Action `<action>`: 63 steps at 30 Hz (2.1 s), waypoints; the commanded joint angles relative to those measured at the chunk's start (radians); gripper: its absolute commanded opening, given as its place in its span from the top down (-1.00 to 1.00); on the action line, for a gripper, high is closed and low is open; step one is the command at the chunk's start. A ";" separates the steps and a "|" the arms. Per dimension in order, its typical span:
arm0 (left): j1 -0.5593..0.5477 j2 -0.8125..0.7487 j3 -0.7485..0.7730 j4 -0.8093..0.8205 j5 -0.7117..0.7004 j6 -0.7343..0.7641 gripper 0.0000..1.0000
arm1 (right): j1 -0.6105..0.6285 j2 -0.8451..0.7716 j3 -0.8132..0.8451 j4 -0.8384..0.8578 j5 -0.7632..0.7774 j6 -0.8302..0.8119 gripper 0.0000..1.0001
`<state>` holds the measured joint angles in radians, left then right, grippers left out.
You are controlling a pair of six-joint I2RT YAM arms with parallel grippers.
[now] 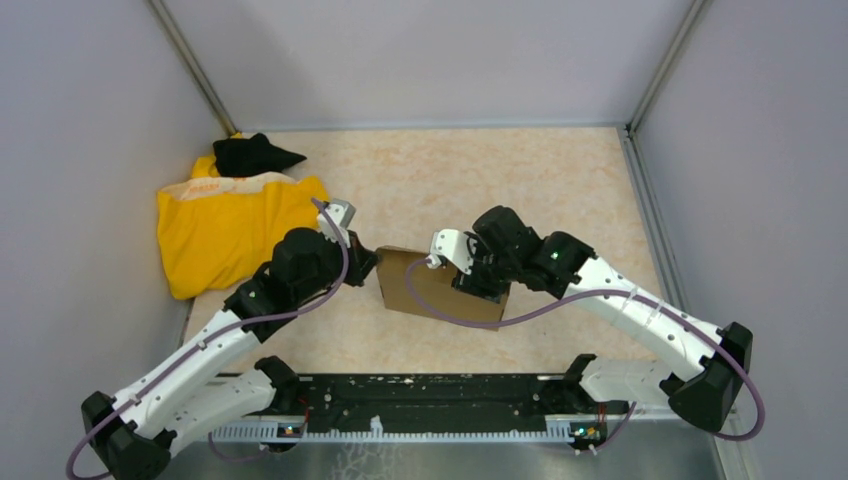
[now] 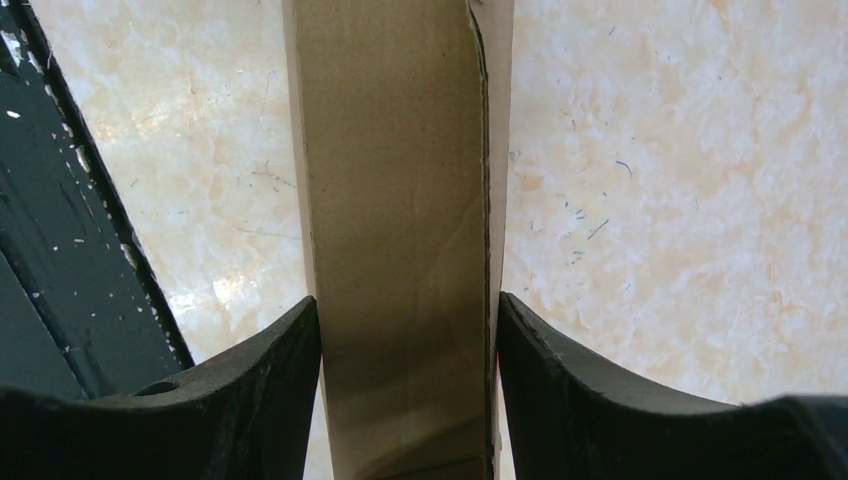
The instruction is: Fold the paper box
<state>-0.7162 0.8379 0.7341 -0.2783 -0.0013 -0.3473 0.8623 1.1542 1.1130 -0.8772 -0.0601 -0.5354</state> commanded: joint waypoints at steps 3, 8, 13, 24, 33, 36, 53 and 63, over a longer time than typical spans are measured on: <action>-0.053 -0.037 -0.091 -0.077 0.053 -0.052 1.00 | 0.008 0.051 -0.056 0.049 0.003 0.051 0.77; -0.061 -0.039 -0.120 -0.049 0.033 -0.074 1.00 | 0.008 0.051 -0.066 0.062 0.004 0.056 0.76; -0.063 -0.025 -0.086 -0.067 0.040 -0.066 0.61 | 0.008 0.050 -0.072 0.066 0.003 0.058 0.76; -0.063 -0.002 -0.004 -0.146 0.076 -0.041 0.18 | 0.007 0.047 -0.082 0.077 -0.001 0.061 0.76; -0.062 -0.038 0.083 -0.335 -0.034 -0.091 0.02 | 0.007 0.050 -0.090 0.087 -0.003 0.063 0.75; -0.062 -0.060 0.083 -0.350 -0.074 -0.107 -0.06 | 0.007 0.050 -0.098 0.095 -0.005 0.064 0.76; -0.062 -0.106 0.220 -0.320 -0.189 -0.082 0.72 | 0.007 0.039 -0.106 0.103 -0.013 0.063 0.76; -0.062 0.037 0.233 0.057 -0.124 0.087 -0.14 | 0.007 0.042 -0.109 0.115 -0.027 0.075 0.76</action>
<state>-0.7727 0.8387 1.0027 -0.4290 -0.1493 -0.3470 0.8700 1.1603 1.0603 -0.6926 -0.0574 -0.5011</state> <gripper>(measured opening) 0.533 0.576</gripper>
